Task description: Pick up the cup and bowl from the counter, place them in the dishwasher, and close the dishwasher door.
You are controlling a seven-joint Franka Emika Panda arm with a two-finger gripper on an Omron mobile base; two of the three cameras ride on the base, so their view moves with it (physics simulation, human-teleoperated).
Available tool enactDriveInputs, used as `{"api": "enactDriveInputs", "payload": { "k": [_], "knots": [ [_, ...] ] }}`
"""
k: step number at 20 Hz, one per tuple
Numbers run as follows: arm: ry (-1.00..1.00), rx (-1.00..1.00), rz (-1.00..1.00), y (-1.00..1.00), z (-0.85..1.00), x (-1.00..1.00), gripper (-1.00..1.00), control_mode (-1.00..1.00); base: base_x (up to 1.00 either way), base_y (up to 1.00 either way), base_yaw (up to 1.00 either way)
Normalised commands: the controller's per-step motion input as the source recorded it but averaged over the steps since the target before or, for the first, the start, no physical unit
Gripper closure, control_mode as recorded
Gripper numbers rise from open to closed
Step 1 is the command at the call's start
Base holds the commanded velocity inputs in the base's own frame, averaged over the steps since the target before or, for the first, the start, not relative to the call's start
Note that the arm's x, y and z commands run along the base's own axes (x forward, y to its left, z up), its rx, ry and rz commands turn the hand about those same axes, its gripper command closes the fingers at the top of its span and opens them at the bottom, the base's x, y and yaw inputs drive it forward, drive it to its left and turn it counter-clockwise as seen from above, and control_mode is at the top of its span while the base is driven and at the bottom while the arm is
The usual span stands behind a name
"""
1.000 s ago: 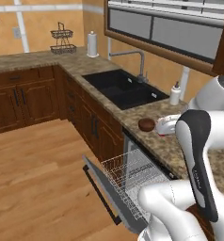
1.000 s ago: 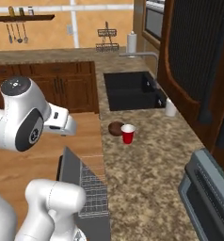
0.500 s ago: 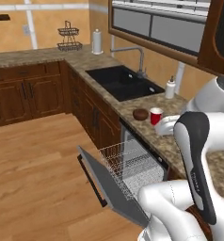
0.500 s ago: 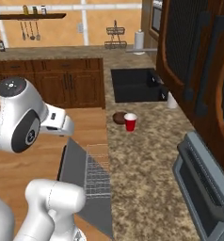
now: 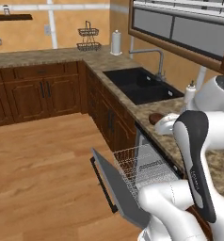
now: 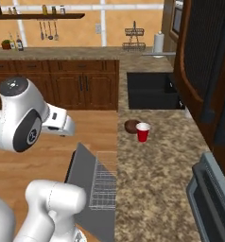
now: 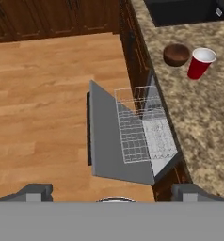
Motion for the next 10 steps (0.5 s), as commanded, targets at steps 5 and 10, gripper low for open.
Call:
{"api": "enactDriveInputs", "payload": {
  "k": [5, 10],
  "knots": [
    [0.00, 0.00, 0.00, 0.00, 0.00, 0.00, -1.00, 1.00, 0.63, -0.18, 0.01],
    [0.00, 0.00, 0.00, 0.00, 0.00, 0.00, -1.00, 1.00, 0.25, -0.22, 0.00]
  ]
}}
